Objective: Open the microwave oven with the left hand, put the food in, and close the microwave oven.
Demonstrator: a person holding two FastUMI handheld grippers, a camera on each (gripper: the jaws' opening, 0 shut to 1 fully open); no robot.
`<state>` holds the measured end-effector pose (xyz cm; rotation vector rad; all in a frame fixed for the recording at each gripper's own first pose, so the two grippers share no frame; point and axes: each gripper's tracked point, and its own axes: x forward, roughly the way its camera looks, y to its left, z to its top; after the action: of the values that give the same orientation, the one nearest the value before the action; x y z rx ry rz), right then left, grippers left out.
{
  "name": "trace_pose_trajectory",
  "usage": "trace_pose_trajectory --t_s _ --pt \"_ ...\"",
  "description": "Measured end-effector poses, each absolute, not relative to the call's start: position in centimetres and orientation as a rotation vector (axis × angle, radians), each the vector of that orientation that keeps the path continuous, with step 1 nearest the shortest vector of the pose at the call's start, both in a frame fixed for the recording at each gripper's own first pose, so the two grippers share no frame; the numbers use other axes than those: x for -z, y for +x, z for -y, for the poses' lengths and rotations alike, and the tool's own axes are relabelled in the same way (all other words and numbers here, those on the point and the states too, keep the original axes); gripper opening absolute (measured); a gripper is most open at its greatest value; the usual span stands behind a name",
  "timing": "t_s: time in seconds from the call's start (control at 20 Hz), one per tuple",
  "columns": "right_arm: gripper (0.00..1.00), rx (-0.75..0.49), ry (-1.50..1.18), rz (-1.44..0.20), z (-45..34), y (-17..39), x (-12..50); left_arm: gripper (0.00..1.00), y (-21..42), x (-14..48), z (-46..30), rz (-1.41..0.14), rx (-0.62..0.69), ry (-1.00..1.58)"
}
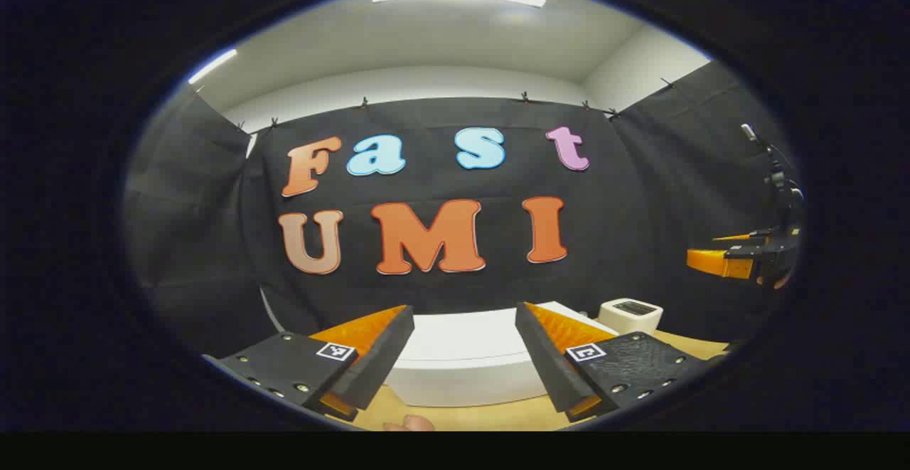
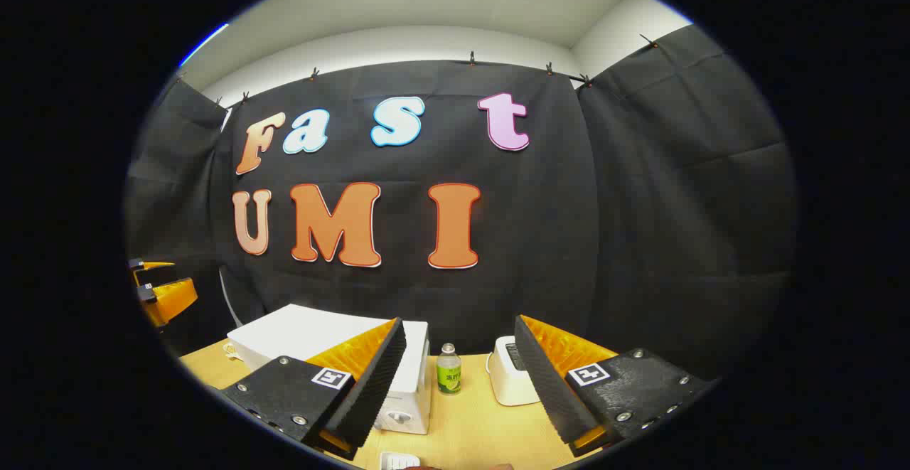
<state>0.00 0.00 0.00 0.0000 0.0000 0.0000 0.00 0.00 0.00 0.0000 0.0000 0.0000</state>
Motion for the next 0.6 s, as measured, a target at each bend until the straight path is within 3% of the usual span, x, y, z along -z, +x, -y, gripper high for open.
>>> trace_pose_trajectory --t_s 0.05,0.15,0.2,0.6 --pt "0.95 -0.006 0.004 0.001 -0.3 0.1 0.0 0.96 0.0 0.1 -0.6 0.002 -0.013 -0.014" --pt "1.0 -0.018 0.008 -0.009 -0.8 0.3 0.2 0.91 0.2 0.0 -0.9 -0.002 -0.021 -0.043" --pt "0.95 -0.015 0.006 -0.011 -0.7 0.4 0.3 0.91 0.2 0.1 -1.2 -0.005 -0.024 -0.05" --pt "0.95 0.015 0.027 -0.025 1.4 0.2 0.8 0.91 0.5 0.0 -0.3 -0.009 -0.006 -0.079"
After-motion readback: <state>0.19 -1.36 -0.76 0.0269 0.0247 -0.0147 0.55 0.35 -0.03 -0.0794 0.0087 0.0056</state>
